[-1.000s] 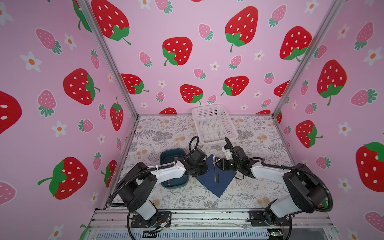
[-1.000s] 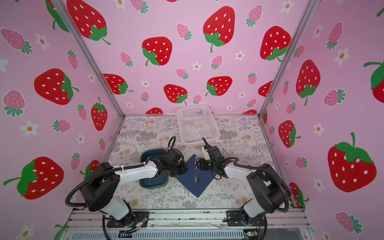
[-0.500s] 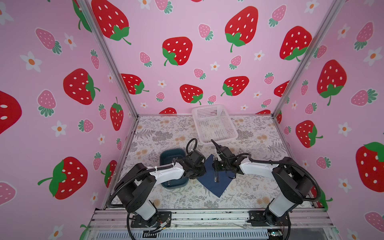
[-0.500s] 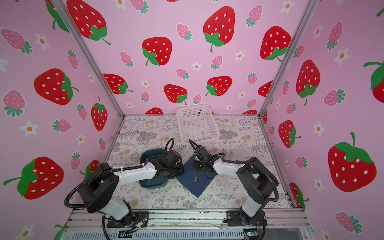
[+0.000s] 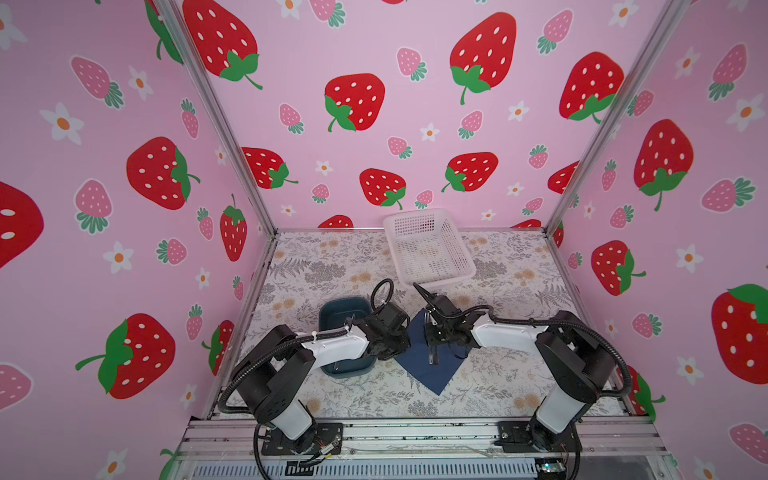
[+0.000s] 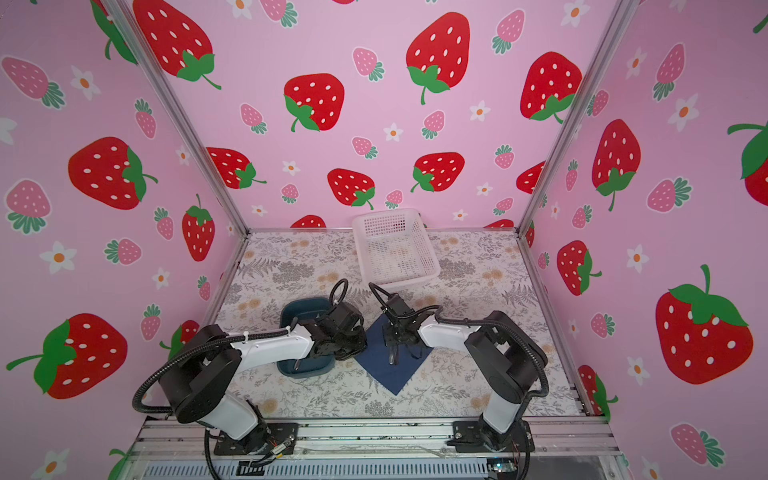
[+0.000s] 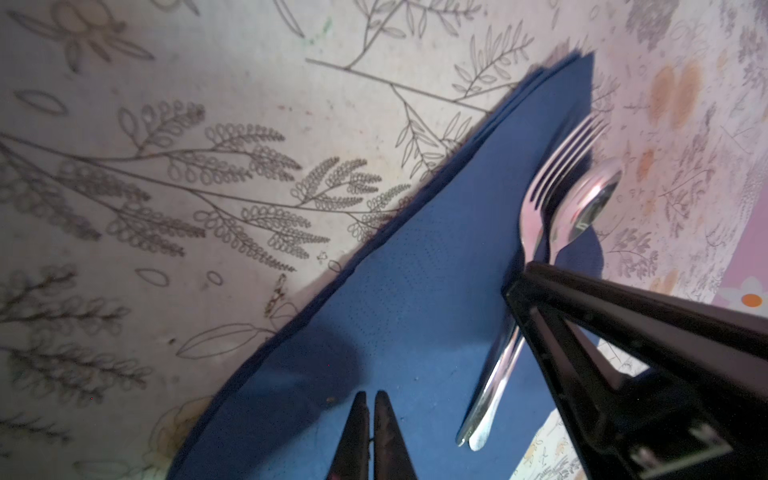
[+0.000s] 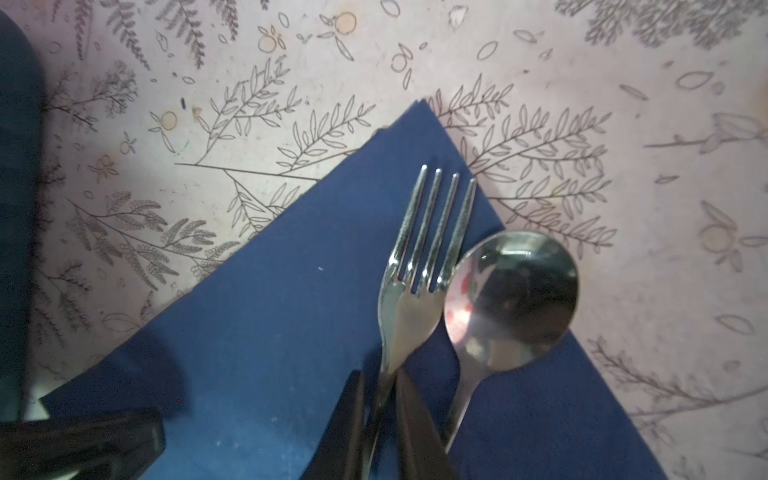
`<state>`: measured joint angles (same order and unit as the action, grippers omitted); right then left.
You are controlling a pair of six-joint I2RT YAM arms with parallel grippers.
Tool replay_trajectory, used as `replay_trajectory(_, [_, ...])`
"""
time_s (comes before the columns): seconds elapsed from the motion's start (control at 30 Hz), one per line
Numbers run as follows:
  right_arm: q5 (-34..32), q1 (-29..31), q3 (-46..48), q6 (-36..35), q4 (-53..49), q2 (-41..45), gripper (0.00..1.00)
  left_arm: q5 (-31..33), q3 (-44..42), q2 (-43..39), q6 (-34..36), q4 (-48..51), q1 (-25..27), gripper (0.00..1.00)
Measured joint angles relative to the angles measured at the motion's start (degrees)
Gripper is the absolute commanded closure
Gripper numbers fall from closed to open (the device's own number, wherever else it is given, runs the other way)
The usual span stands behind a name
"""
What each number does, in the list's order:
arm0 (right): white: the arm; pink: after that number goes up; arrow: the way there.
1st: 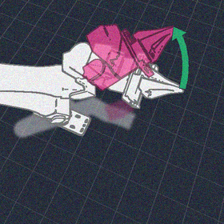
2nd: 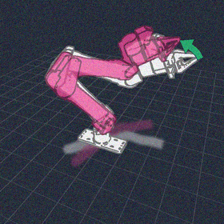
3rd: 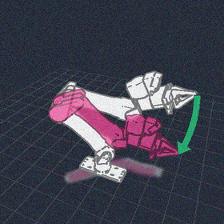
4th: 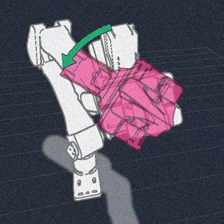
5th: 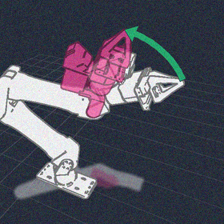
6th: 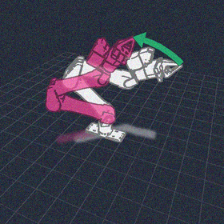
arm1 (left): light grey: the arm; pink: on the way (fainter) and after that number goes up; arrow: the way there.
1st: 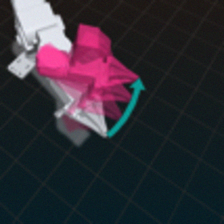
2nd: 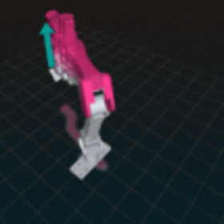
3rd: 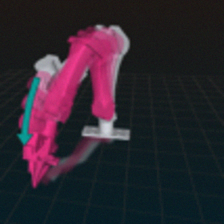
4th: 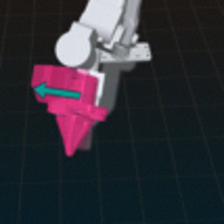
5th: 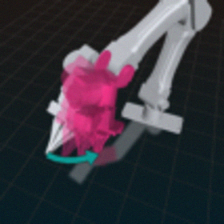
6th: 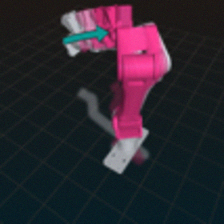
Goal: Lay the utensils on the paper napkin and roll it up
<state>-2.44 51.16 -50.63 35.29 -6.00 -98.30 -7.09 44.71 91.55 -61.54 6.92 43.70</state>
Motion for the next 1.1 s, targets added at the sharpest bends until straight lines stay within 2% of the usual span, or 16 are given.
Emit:
replay_trajectory(0.57, [1.36, 0.46, 0.20, -0.52, -0.09, 0.22, 0.85, -0.46, 0.00, 0.66, 0.24, -0.59, 0.00, 0.92])
replay_trajectory(1.1, [1.81, 0.48, 0.57, 6.73, -1.11, 0.92, 0.85, -0.42, 0.55, -0.44, 1.44, 0.52, 0.07, 0.89])
